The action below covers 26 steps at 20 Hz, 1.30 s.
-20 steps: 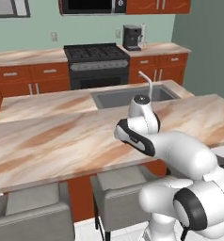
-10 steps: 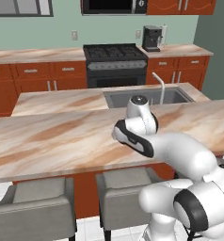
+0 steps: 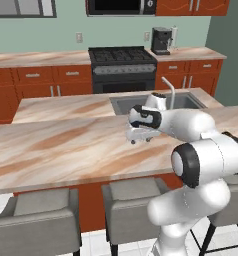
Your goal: Organize the utensils by type. Pick up the wooden spoons from the counter and place them in the open cabinet. Then pick up the metallic utensils from the counter and place them in the open drawer.
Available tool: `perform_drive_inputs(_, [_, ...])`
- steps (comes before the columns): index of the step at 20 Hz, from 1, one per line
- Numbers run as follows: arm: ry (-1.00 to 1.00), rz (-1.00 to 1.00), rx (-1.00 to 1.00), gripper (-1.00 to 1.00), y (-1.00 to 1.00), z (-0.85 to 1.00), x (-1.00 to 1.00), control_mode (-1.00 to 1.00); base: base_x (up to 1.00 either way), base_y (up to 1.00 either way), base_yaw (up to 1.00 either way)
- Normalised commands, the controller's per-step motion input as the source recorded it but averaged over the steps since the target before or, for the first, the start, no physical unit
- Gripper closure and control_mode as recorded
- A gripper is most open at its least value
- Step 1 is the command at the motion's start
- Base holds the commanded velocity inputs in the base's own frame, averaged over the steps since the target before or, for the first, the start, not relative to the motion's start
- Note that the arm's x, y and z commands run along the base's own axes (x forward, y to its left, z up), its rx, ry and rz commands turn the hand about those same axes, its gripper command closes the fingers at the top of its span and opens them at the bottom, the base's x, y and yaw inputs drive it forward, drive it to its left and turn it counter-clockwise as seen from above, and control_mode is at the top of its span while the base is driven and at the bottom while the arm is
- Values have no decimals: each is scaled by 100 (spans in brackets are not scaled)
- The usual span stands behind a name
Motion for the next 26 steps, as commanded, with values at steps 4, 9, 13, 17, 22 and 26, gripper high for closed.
perform_drive_inputs(4, [26,3,11,-100,-36,-2,75,-100,0,0,0])
perform_drive_inputs(9, [11,0,0,-100,-10,-12,59,-100,0,0,0])
perform_drive_inputs(13, [0,0,-5,-100,-1,-8,27,-100,0,0,0])
perform_drive_inputs(17, [5,-1,-5,-100,0,-16,43,-100,0,0,0])
perform_drive_inputs(22, [10,-4,-2,-100,1,-14,28,-100,0,0,0])
perform_drive_inputs(26, [10,-5,-4,-100,6,-15,0,-100,0,0,0])
